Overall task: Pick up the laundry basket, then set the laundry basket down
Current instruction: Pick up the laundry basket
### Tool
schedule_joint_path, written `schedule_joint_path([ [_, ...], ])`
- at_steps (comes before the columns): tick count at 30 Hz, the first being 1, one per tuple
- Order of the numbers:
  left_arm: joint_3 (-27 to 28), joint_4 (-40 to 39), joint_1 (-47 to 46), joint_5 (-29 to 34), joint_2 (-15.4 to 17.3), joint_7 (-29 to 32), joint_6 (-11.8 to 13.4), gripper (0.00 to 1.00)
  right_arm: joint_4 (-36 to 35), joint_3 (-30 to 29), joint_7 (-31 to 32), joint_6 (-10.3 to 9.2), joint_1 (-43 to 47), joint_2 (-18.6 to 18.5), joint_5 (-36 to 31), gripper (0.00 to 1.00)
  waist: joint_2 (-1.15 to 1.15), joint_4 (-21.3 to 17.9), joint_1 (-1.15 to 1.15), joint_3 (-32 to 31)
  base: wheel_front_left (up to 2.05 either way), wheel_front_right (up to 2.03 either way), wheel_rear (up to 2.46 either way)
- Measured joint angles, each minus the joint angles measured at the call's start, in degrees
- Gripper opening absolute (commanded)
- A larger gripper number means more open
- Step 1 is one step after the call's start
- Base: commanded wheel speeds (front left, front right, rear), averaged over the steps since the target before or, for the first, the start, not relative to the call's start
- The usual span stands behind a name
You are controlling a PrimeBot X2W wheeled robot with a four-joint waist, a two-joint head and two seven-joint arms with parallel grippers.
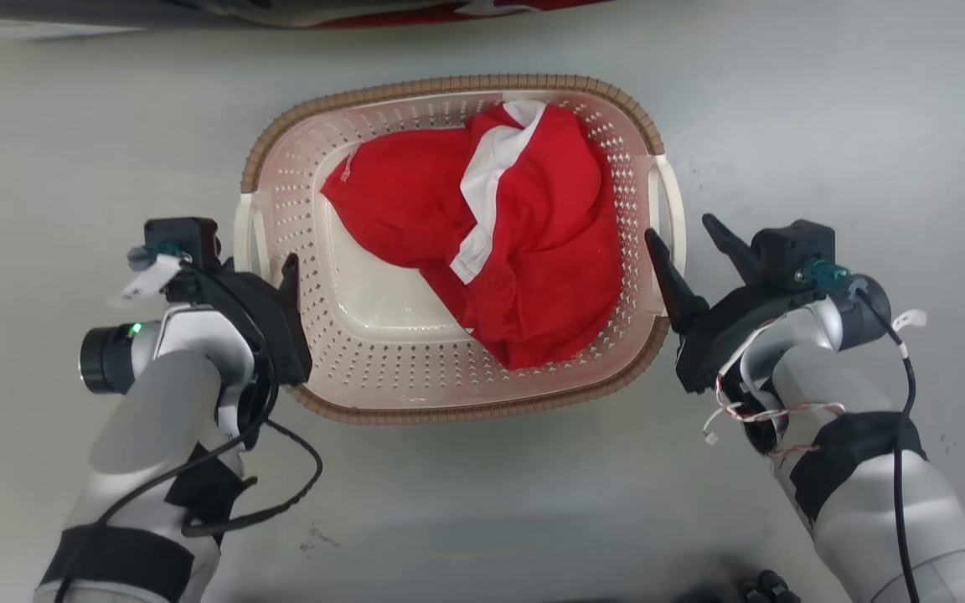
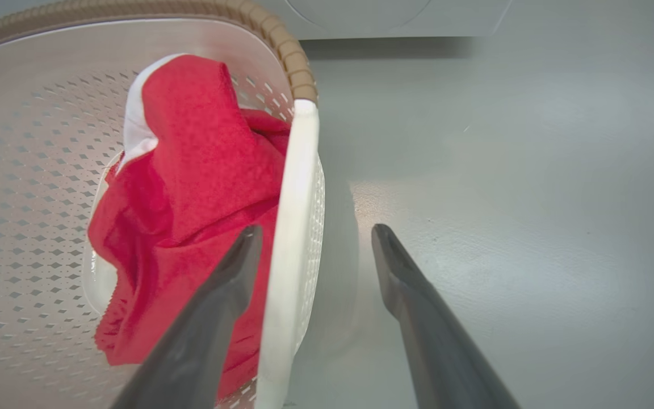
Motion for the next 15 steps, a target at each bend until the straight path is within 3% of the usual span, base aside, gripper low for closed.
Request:
schedule_joint_path([
  [6, 0.8, 1.42, -3.13, -1.58, -0.14, -0.1, -0.42, 1.0, 1.31, -0.09, -0.24, 0.09, -3.0, 0.08, 0.92, 1.0, 0.0, -0.12, 0.0, 2.49, 0.0, 0.0, 0.0],
  [7, 0.96, 1.76, -3.59, -1.64, -0.2, -0.21, -0.43, 0.8, 1.76, 0.08, -0.38, 0.13, -3.33, 0.1, 0.92, 0.93, 0.0, -0.1, 0.0, 2.86, 0.0, 0.0, 0.0],
  [8, 1.18, 2.1, -3.88, -1.96, -0.25, -0.43, -0.45, 0.29, 2.16, 0.21, -0.55, 0.3, -3.6, 0.12, 0.92, 0.0, 0.0, -0.09, 0.0, 3.19, 0.0, 0.0, 0.0],
  [9, 1.35, 2.47, -4.0, -2.18, -0.27, -0.53, -0.71, 0.0, 2.42, 0.27, -0.63, 0.34, -3.72, 0.15, 0.97, 0.0, 0.0, -0.07, 0.0, 3.44, 0.0, 0.0, 0.0],
  [15, 1.74, 4.27, -4.54, -2.64, -1.46, -0.78, -1.44, 0.0, 3.94, 0.86, -1.48, 0.49, -4.53, 1.51, 1.49, 0.0, -0.02, 0.01, -0.02, 3.89, 0.0, 0.0, 0.0],
])
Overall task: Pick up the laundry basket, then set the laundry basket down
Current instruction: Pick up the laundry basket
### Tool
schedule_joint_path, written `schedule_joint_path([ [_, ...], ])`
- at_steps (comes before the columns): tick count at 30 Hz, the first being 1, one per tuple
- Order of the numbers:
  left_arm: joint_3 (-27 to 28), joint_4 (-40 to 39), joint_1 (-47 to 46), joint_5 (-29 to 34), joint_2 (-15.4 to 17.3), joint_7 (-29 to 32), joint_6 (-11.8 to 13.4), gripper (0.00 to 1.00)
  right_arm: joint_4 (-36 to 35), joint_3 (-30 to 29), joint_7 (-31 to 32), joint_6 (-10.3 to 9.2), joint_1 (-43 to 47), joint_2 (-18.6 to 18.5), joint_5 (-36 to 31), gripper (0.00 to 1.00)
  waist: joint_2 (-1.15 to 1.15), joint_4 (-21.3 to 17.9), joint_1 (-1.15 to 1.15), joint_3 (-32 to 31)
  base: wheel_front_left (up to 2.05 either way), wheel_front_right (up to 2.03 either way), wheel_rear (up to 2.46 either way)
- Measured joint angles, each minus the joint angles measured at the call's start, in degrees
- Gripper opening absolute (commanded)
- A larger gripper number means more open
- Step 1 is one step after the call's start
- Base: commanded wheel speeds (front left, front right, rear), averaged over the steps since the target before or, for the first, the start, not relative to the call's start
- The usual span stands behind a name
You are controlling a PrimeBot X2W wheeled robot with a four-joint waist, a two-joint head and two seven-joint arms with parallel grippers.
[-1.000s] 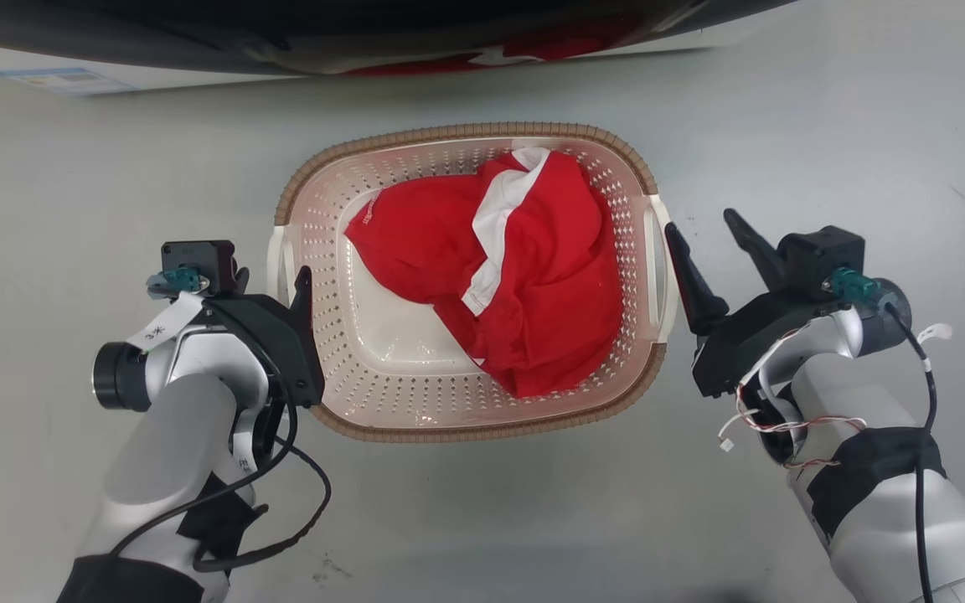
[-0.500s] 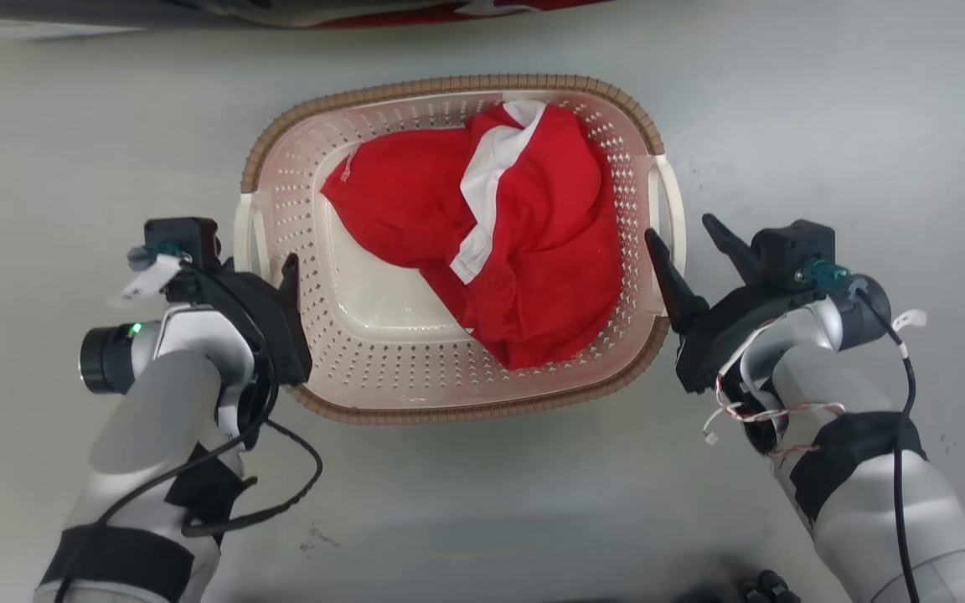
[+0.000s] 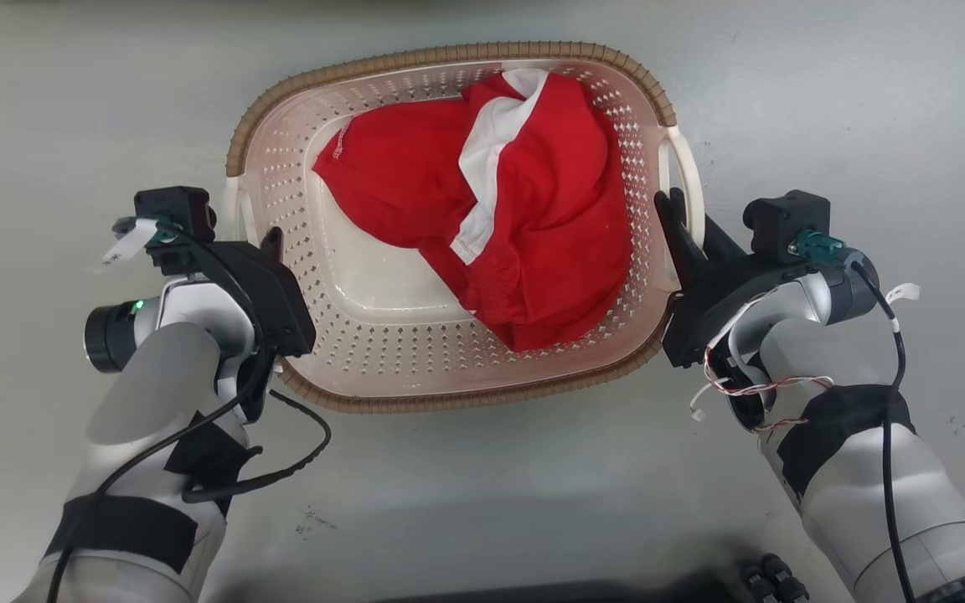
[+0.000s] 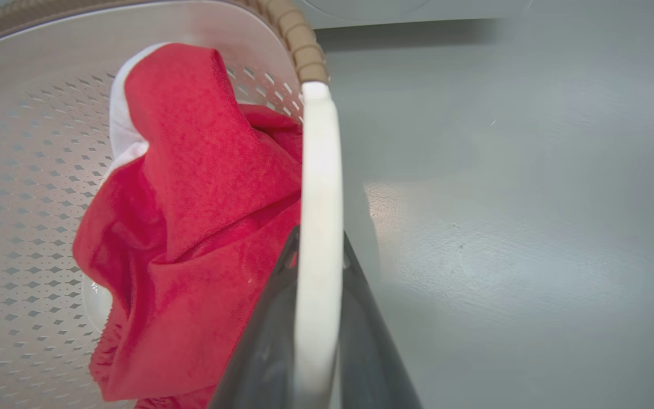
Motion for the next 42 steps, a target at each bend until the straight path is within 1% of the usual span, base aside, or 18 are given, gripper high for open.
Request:
schedule_joint_path([
  [9, -0.41, 3.13, -0.91, -0.01, -0.64, -0.37, -1.38, 0.0, 3.07, 0.3, -0.4, 0.01, -0.71, 0.19, 1.26, 0.0, 0.01, 0.01, 0.01, -1.11, 0.0, 0.0, 0.0],
  [18, -0.76, 6.48, -0.91, -0.3, -1.85, -0.48, -2.01, 0.0, 6.58, 0.66, -0.54, 0.1, -0.68, 0.43, 2.05, 0.0, 0.01, -0.02, 0.02, -4.78, 0.0, 0.0, 0.0],
  [20, -0.79, 7.42, -0.9, -0.44, -2.09, -0.18, -2.09, 0.0, 7.66, 1.16, -0.54, 0.46, -0.55, 0.49, 2.48, 0.0, 0.01, -0.03, 0.02, -6.44, 0.0, 0.0, 0.0],
  [32, -0.67, 10.43, 0.75, -2.65, -2.81, 3.46, -3.55, 0.0, 10.89, 3.28, 1.53, 0.52, 1.16, 0.82, 4.82, 0.0, 0.01, -0.23, 0.01, -14.47, 0.0, 0.0, 0.0],
  [42, -0.04, 11.7, 4.55, -4.01, -3.42, 6.45, -3.76, 0.0, 12.6, 4.46, 4.77, 0.62, 4.43, 1.26, 7.0, 0.0, 0.01, -0.45, 0.01, -22.22, 0.0, 0.0, 0.0],
])
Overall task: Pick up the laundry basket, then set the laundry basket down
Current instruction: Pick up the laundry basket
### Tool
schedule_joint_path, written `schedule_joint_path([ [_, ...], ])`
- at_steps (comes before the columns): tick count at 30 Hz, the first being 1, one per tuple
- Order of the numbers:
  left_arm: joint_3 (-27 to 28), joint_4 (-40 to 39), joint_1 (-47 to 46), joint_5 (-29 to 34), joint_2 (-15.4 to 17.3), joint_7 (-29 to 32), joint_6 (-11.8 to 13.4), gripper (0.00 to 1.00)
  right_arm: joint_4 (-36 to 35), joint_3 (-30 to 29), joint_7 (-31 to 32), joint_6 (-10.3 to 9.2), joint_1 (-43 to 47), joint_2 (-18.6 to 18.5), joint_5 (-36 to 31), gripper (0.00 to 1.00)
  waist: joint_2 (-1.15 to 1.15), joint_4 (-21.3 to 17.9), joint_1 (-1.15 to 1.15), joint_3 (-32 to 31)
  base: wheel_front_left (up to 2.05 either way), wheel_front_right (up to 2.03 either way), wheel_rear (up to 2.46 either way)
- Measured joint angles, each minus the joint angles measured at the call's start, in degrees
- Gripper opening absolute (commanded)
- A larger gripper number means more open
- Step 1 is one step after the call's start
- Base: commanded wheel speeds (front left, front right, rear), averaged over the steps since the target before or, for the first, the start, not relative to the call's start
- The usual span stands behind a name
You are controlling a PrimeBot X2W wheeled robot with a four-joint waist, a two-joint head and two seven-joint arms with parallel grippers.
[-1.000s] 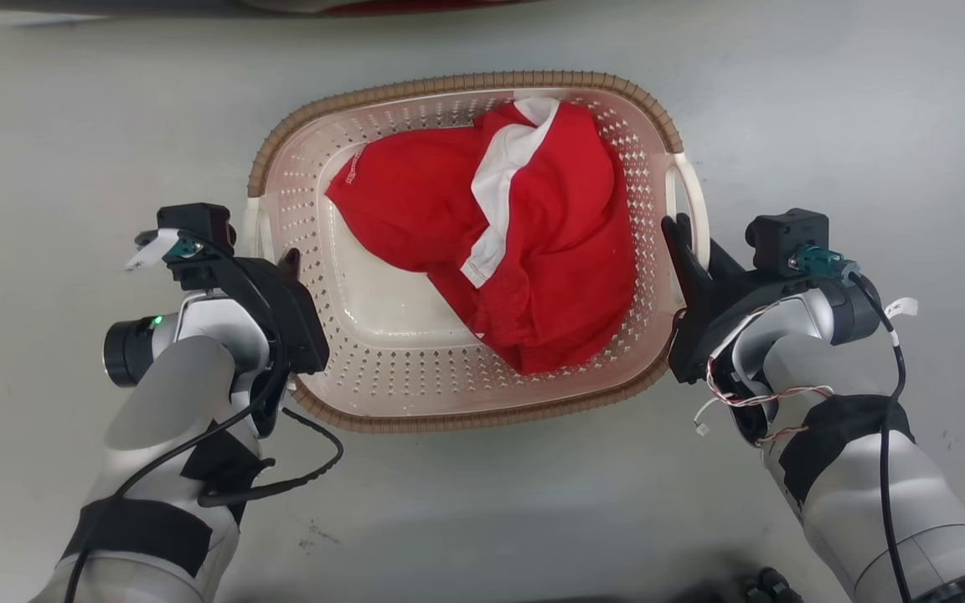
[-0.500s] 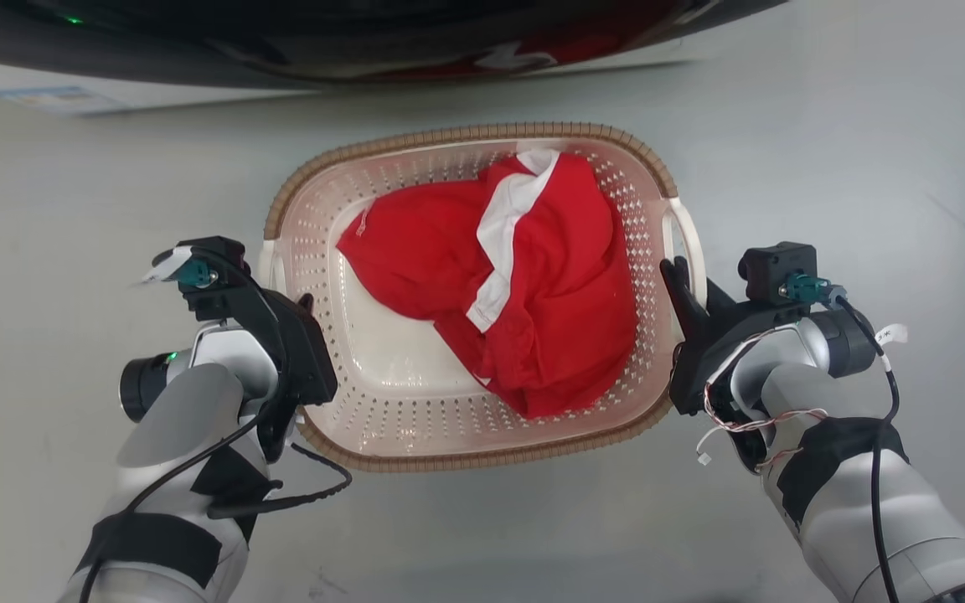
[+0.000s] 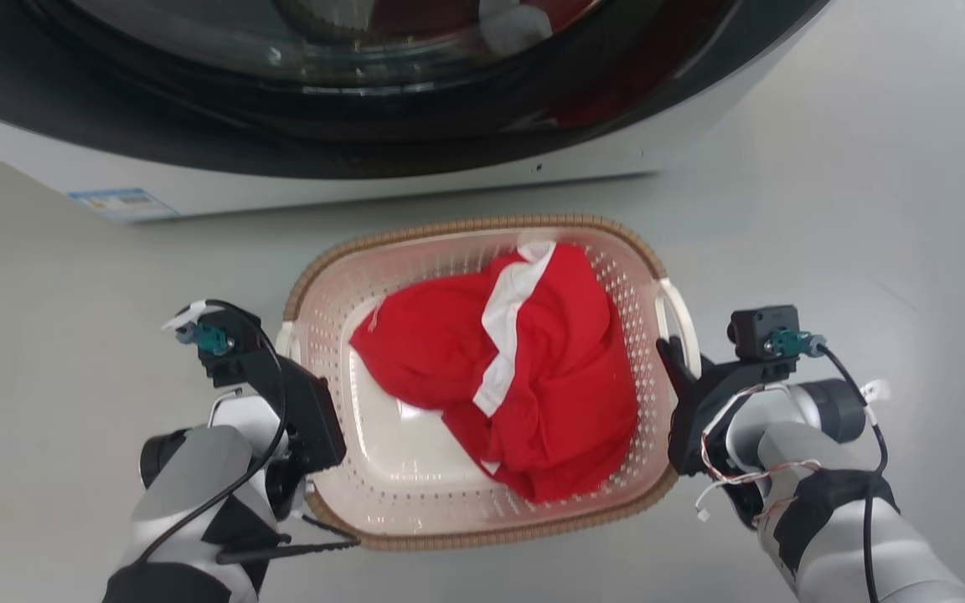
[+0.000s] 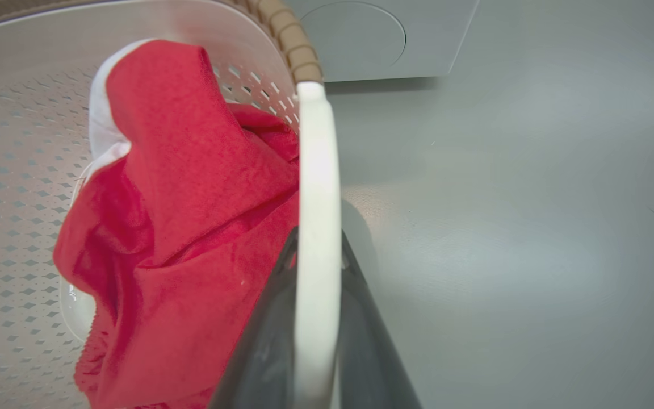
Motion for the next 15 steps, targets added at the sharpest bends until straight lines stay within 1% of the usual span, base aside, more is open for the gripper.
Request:
schedule_joint_path([
  [10, 0.36, 0.56, 4.55, -1.0, -0.21, 3.6, -0.32, 0.0, 0.76, 1.19, 4.42, 0.18, 3.81, 0.36, 2.53, 0.0, 0.0, 0.05, 0.0, -8.26, 0.0, 0.0, 0.0],
  [13, 0.42, 0.66, 5.95, -2.12, -0.24, 4.57, -0.32, 0.0, 0.97, 1.18, 5.88, 0.41, 4.91, 0.48, 3.59, 0.0, 0.0, 0.1, 0.0, -10.78, 0.0, 0.0, 0.0],
  [15, 0.44, 0.67, 6.47, -2.32, -0.24, 5.01, -0.32, 0.0, 1.04, 1.24, 6.41, 0.41, 5.28, 0.52, 3.74, 0.0, 0.0, 0.11, 0.0, -11.61, 0.0, 0.0, 0.0],
])
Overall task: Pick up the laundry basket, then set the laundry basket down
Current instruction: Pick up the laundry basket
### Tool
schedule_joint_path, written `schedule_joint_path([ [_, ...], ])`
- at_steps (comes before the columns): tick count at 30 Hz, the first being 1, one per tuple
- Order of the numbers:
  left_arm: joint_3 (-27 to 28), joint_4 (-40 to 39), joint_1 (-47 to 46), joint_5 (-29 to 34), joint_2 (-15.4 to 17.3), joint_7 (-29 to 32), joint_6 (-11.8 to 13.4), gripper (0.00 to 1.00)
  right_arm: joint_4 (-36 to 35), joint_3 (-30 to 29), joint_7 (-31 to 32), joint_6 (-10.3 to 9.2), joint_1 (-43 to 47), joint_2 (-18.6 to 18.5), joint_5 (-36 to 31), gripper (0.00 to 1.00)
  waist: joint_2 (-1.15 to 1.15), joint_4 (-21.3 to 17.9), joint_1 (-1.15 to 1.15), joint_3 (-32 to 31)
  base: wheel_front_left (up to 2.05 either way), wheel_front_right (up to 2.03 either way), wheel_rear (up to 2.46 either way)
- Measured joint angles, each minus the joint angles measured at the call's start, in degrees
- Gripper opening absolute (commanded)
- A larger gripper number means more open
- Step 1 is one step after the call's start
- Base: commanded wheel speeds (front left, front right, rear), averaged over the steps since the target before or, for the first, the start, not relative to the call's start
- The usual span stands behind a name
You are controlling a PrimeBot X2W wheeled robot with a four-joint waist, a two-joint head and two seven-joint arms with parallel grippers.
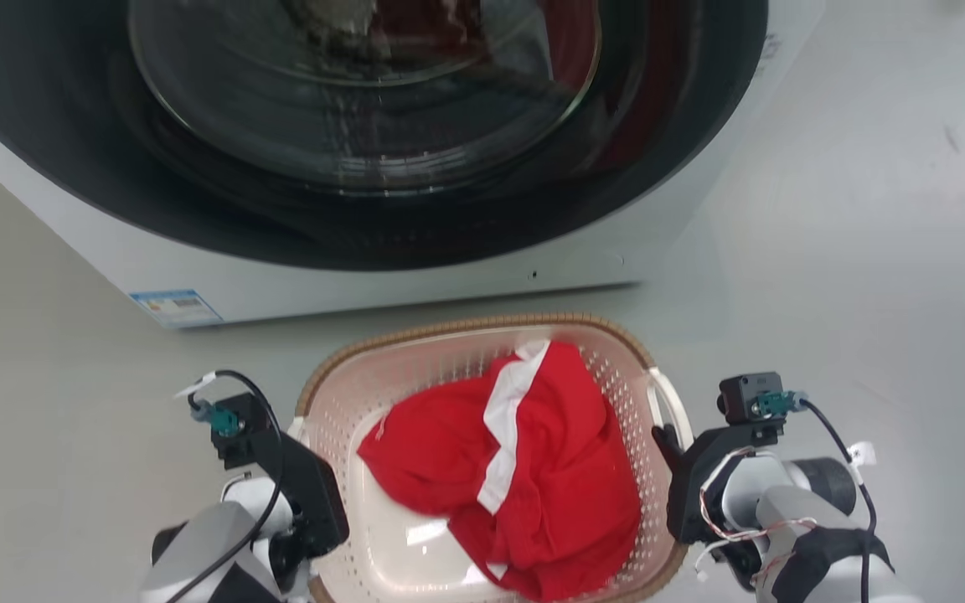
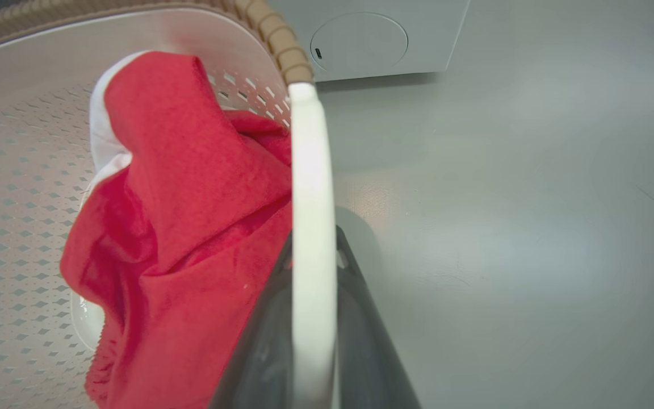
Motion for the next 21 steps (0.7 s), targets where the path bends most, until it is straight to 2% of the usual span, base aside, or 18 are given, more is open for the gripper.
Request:
schedule_joint_path([
  [21, 0.42, 0.56, 9.23, -1.52, -0.13, 7.51, 0.07, 0.0, 0.83, 0.86, 10.17, 0.01, 8.17, 0.58, 5.97, 0.0, 0.0, -0.02, 0.0, -16.49, 0.0, 0.0, 0.0],
])
